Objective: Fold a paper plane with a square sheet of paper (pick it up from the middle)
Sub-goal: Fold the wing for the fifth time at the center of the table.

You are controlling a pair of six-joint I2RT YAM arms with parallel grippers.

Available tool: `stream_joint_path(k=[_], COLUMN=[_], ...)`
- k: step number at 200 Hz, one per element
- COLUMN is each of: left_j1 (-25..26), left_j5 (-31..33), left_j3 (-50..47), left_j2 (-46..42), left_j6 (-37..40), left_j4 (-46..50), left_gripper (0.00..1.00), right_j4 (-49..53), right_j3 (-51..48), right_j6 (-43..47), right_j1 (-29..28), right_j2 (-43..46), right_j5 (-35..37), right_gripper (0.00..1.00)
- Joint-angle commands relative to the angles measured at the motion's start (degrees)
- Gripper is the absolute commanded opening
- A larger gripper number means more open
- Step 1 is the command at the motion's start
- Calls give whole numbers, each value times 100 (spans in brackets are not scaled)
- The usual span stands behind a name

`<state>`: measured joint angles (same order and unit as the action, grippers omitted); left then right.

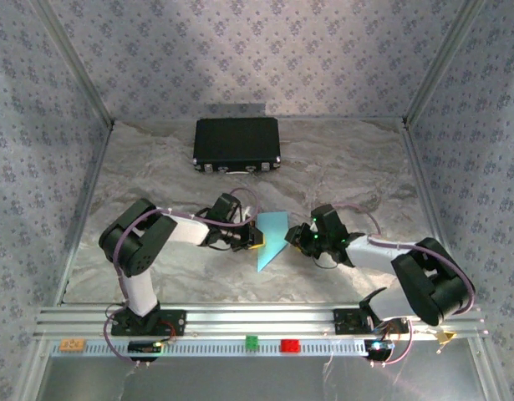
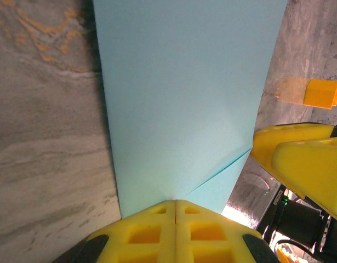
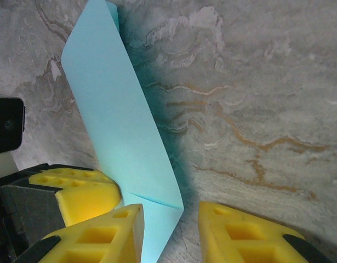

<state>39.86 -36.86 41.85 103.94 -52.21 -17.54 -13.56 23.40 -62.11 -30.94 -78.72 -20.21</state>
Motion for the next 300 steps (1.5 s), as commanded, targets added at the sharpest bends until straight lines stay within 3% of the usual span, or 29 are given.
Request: stream_joint_path(k=[1,163,300], left_j1=[-45,-48,-82], left_j5=[135,116,90], left_j3=[-124,-80,-89], left_j2=[206,144,92], left_j6=[17,44,37], left_j4=[205,269,261], left_gripper=[0,0,0], right_j4=[-341,-1174,-742], right_j3=[45,455,864], right_j6=[-84,559,1481], right_j1=[53,598,872], right_j2=[-177,-1156,-1546], right_j5=[-244,-1493,-2253], right_gripper=[33,31,28])
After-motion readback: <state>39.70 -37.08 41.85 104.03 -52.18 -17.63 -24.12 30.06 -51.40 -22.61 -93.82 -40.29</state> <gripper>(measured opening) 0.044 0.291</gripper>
